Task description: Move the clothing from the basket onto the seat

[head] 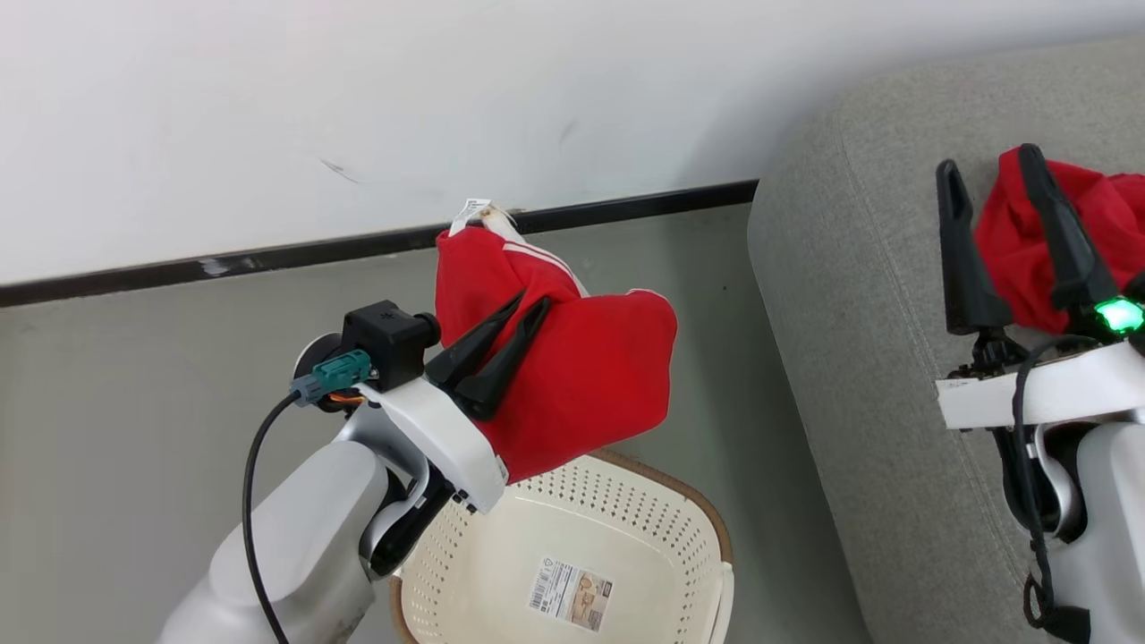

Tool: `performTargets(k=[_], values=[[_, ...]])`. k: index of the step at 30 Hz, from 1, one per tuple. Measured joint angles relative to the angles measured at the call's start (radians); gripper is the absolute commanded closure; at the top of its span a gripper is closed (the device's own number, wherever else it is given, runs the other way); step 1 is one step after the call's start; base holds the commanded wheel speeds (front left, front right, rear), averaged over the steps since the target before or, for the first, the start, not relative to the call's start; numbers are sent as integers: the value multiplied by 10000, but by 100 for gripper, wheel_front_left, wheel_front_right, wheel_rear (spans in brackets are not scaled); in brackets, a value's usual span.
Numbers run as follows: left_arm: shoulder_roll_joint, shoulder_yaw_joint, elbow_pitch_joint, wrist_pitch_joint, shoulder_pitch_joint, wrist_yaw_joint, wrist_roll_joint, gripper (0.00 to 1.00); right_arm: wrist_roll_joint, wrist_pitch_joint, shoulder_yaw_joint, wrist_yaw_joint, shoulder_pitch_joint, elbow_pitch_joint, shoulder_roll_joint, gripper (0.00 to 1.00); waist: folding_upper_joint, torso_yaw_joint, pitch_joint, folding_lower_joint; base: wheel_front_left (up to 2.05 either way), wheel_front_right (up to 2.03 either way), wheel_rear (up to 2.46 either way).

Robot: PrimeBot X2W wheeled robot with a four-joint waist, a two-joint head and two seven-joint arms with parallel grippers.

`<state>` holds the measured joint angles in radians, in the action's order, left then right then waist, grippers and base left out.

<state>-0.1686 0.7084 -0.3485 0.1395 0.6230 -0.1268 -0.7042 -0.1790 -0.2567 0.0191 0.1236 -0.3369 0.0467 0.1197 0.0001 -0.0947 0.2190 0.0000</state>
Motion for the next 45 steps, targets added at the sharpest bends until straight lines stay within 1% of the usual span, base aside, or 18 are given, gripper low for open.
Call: performTargets(k=[4, 8, 17, 20, 21, 23, 26, 30, 33, 35, 36, 42, 45], values=[[-8, -113, 291, -4, 3, 8, -31, 100, -163, 0, -167, 0, 256, -161, 50, 0, 0, 82, -262, 0, 0, 0, 0], [-29, -159, 485, -96, 20, 58, -82, 100, -190, 0, -690, 0, 504, -316, 192, 0, 0, 166, -496, 0, 0, 0, 0], [2, -132, 796, -550, 35, 117, -205, 100, -416, 0, -1492, 0, 725, -525, 564, 0, 0, 385, -834, 0, 0, 0, 0], [15, -115, 897, -685, 38, 192, -272, 100, -508, 0, -2042, 0, 854, -587, 757, 0, 0, 455, -889, 0, 0, 0, 0], [31, -105, 953, -759, 49, 201, -303, 100, -554, 0, -2428, 0, 1011, -704, 863, 0, 0, 501, -907, 0, 0, 0, 0], [52, -92, 1005, -792, 69, 209, -355, 100, -585, 0, -2836, 0, 1138, -899, 1058, 0, 0, 553, -920, 0, 0, 0, 0], [59, -84, 1024, -951, 107, 297, -355, 100, -583, 2, -3283, 0, 1336, -1139, 1371, 0, 0, 639, -938, 0, 0, 0, 0], [123, -67, 1070, -1045, 110, 359, -441, 100, -571, 2, -3808, 0, 1335, -1250, 1505, 0, 0, 745, -967, 0, 0, 0, 0], [161, -44, 1103, -1143, 114, 364, -460, 100, -345, 27, -4475, 0, 1313, -1442, 1827, 0, 0, 818, -992, 0, 0, 0, 0], [174, -36, 1118, -1191, 116, 366, -497, 100, -171, 104, -4660, 0, 1281, -1524, 1956, 0, 0, 843, -999, 0, 0, 0, 0], [205, -21, 1150, -1229, 125, 397, -525, 100, -56, 102, -4934, 0, 1250, -1601, 2117, 0, 0, 892, -1007, 0, 0, 0, 0], [347, 31, 1248, -1361, 243, 408, -541, 100, -19, 98, -5145, 0, 925, -1996, 2031, 0, 0, 1016, -1012, 0, 0, 0, 0], [378, 123, 1300, -1398, 245, 408, -541, 100, 222, 96, -5325, 0, 548, -2178, 1923, 0, 0, 1093, -1011, 0, 0, 0, 0]])
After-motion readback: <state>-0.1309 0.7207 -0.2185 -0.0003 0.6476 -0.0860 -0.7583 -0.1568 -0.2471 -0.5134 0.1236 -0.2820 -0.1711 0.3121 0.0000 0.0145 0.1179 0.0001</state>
